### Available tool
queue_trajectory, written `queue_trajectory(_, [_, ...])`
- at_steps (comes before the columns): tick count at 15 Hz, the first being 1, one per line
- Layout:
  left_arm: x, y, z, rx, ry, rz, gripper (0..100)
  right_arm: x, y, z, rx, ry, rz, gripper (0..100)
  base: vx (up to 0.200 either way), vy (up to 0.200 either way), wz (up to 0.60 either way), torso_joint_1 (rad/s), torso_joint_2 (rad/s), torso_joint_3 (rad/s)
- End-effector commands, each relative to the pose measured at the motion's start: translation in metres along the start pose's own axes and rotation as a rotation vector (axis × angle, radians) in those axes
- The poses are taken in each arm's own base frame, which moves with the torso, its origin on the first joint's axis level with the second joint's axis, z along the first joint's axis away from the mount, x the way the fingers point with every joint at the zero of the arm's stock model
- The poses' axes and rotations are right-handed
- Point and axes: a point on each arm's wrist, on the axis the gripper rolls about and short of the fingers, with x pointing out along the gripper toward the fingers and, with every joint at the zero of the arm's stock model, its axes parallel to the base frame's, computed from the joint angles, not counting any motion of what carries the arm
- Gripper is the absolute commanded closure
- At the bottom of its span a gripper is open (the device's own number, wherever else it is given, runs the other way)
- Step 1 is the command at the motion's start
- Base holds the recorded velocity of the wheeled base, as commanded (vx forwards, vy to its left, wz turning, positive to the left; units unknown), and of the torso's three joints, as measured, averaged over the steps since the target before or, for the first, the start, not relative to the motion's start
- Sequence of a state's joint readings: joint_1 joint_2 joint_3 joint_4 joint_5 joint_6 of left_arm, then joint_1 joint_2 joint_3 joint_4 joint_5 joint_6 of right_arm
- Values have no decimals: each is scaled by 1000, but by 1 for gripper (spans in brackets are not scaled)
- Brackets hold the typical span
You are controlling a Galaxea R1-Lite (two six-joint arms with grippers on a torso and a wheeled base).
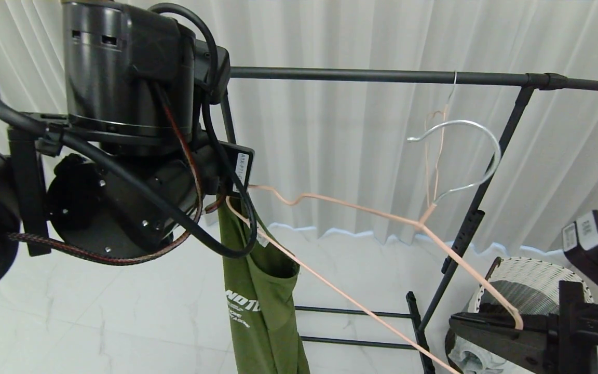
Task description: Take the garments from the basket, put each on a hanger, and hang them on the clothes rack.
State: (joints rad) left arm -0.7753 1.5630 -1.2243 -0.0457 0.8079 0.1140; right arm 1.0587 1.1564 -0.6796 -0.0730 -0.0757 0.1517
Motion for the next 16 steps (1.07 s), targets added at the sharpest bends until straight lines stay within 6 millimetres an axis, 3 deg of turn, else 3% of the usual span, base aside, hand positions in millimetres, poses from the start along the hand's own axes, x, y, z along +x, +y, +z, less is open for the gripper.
queue_trajectory(1, [1, -1, -1, -3, 3, 2, 100, 16, 0, -1, 23, 33, -33, 100, 0, 0, 0, 0, 0, 0])
queue_trajectory(10, [9, 1, -20, 117, 132, 24, 100, 20, 1, 7, 105, 9, -61, 100, 0, 0, 0, 0, 0, 0])
queue_trajectory(16, [11, -1, -20, 96, 135, 24, 100, 27, 8, 9, 118, 12, -31, 100, 0, 0, 0, 0, 0, 0])
